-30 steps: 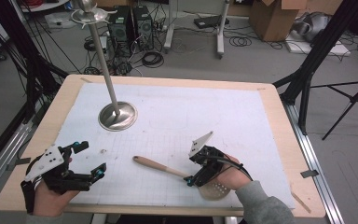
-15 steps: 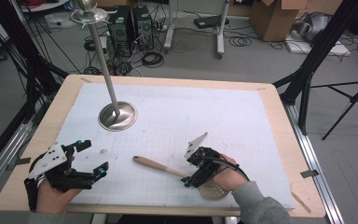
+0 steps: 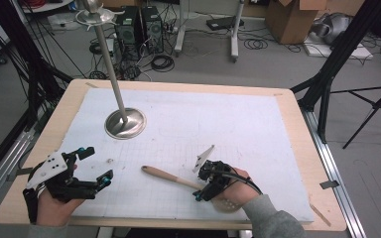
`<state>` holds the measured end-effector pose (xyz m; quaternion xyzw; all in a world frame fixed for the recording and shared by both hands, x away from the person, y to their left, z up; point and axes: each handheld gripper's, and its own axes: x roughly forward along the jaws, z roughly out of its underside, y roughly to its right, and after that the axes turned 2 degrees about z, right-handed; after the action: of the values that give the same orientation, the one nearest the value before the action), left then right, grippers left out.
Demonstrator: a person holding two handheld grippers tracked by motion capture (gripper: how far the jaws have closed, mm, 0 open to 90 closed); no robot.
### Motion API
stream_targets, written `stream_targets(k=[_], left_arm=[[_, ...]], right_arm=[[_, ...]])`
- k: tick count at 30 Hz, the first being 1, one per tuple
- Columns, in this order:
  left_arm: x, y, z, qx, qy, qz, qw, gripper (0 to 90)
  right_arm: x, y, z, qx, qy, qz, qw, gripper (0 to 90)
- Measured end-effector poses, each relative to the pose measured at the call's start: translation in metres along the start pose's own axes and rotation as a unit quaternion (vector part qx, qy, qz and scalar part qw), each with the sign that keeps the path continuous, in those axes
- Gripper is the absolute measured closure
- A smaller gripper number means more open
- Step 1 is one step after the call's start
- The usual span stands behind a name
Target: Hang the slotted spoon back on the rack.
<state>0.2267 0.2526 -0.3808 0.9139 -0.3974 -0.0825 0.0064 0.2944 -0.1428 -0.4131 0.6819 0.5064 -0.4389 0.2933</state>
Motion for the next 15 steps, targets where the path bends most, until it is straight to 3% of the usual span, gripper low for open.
stream_targets(k=[15], left_arm=[[-0.0007,-0.0017,0.0003,-0.001,0.001,-0.001,1.0,1.8]], right_arm=[[0.0024,-0.0042,0.002,-0.013,0.001,0.033,0.9994,56.3]])
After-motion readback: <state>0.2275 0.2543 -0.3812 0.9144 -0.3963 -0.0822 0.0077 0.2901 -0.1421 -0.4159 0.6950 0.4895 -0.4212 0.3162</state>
